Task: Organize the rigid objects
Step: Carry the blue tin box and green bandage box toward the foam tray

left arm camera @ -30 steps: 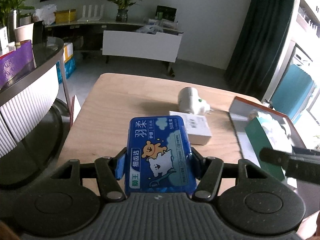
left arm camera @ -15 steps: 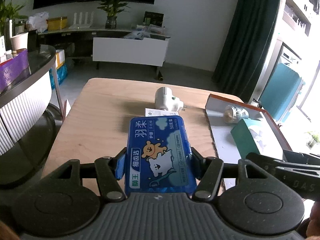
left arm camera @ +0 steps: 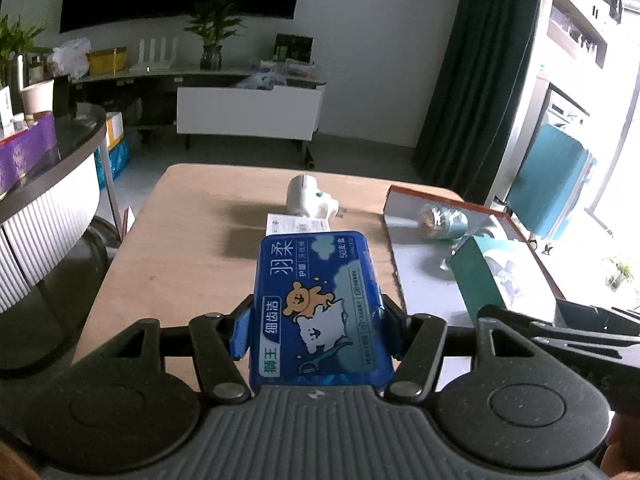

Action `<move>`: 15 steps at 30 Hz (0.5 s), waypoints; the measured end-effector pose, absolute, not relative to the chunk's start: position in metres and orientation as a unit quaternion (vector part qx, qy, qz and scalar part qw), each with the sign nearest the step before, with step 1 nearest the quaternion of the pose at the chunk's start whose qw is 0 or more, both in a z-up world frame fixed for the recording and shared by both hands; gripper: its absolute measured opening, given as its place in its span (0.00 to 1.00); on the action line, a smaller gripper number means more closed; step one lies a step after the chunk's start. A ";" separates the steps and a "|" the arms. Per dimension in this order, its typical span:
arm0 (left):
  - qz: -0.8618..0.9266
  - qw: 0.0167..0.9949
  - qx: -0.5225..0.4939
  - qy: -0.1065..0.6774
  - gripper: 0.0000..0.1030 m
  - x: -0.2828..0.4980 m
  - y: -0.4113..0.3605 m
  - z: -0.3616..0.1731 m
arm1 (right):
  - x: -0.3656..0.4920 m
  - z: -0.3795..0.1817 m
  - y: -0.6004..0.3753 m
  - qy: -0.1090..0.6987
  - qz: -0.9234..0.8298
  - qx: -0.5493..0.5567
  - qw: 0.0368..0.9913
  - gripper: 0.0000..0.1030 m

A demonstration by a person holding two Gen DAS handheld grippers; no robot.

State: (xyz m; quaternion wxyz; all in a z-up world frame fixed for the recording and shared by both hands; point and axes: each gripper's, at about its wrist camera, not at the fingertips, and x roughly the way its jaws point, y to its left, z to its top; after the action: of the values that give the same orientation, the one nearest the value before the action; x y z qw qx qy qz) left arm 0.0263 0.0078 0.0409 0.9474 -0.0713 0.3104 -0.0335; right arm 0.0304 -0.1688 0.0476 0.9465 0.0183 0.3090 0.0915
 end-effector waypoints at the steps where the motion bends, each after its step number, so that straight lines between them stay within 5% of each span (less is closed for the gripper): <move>1: -0.035 0.948 -0.072 0.307 0.60 0.025 0.008 0.041 | 0.029 0.048 -0.169 0.308 0.091 0.017 0.947 0.81; 15: -0.041 0.949 -0.061 0.306 0.61 0.022 -0.001 0.038 | 0.021 0.044 -0.172 0.298 0.094 0.023 0.950 0.81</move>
State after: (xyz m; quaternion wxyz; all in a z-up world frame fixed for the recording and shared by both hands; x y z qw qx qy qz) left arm 0.0221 -0.0006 0.0381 0.9492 -0.0607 0.3060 -0.0414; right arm 0.0214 -0.1720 0.0445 0.9498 0.0229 0.2977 0.0939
